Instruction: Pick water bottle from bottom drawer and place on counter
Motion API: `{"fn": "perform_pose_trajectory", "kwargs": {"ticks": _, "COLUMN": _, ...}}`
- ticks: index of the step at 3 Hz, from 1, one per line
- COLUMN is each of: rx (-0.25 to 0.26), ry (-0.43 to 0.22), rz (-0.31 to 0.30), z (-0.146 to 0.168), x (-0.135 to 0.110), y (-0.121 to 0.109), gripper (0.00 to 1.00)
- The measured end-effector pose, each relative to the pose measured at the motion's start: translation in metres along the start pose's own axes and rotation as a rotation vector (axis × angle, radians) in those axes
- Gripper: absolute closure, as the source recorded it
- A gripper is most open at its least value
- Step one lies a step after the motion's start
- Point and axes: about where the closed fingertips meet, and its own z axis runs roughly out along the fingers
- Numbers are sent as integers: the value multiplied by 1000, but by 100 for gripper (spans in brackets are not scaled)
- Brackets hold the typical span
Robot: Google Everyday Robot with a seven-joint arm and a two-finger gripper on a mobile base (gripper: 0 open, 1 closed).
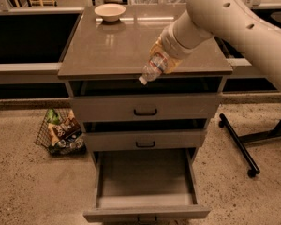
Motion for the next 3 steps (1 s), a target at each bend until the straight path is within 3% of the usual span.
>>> {"fn": "perform_pose_trajectory", "kwargs": {"ticks": 1, "rx": 2, "ry": 50, "rz": 42, "z": 4, "x": 29, "y": -13, "gripper": 100}}
{"fn": "perform_pose_trajectory", "kwargs": {"ticks": 3, "rx": 13, "ry": 49, "rz": 53, "z": 7, "x": 33, "y": -16, "gripper": 100}}
